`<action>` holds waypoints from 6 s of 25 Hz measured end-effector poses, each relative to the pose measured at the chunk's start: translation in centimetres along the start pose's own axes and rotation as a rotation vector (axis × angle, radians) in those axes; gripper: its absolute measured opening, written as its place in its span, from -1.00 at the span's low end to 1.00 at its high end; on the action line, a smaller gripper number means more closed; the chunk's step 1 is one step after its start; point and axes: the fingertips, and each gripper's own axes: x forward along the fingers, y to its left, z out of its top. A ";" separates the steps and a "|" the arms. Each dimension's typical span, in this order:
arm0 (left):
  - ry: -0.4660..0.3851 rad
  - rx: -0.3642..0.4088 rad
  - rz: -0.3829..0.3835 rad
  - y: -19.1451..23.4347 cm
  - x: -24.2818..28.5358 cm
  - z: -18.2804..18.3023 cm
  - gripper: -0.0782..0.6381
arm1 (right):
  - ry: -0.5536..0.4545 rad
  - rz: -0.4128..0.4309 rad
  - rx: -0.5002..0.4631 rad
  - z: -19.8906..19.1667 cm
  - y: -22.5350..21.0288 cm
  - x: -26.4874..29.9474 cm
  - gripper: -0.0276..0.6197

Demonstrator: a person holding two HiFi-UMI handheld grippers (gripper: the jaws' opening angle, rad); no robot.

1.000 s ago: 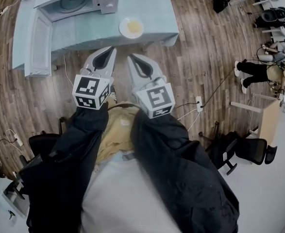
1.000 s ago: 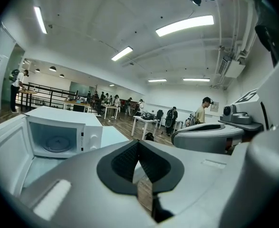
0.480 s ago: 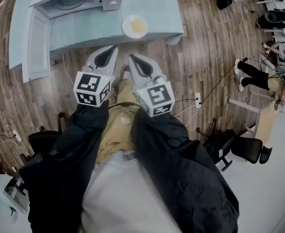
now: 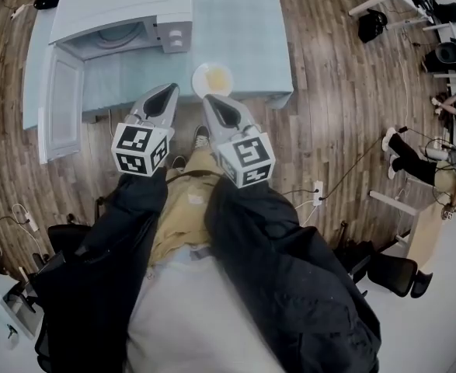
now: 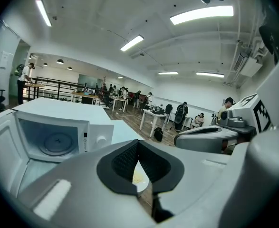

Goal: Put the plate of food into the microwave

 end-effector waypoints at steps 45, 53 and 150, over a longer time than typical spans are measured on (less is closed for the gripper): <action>0.566 -0.296 -0.087 7.6 6.2 -21.7 -0.80 | 0.299 -0.335 0.993 -28.0 -15.2 6.9 -0.69; 0.577 -0.317 -0.063 8.4 4.9 -22.6 -0.80 | 0.179 -0.213 1.259 -29.2 -14.6 8.7 -0.57; 0.085 -0.248 0.218 23.1 -0.4 -4.3 -0.80 | 0.120 0.337 0.262 -1.2 6.9 26.0 -0.93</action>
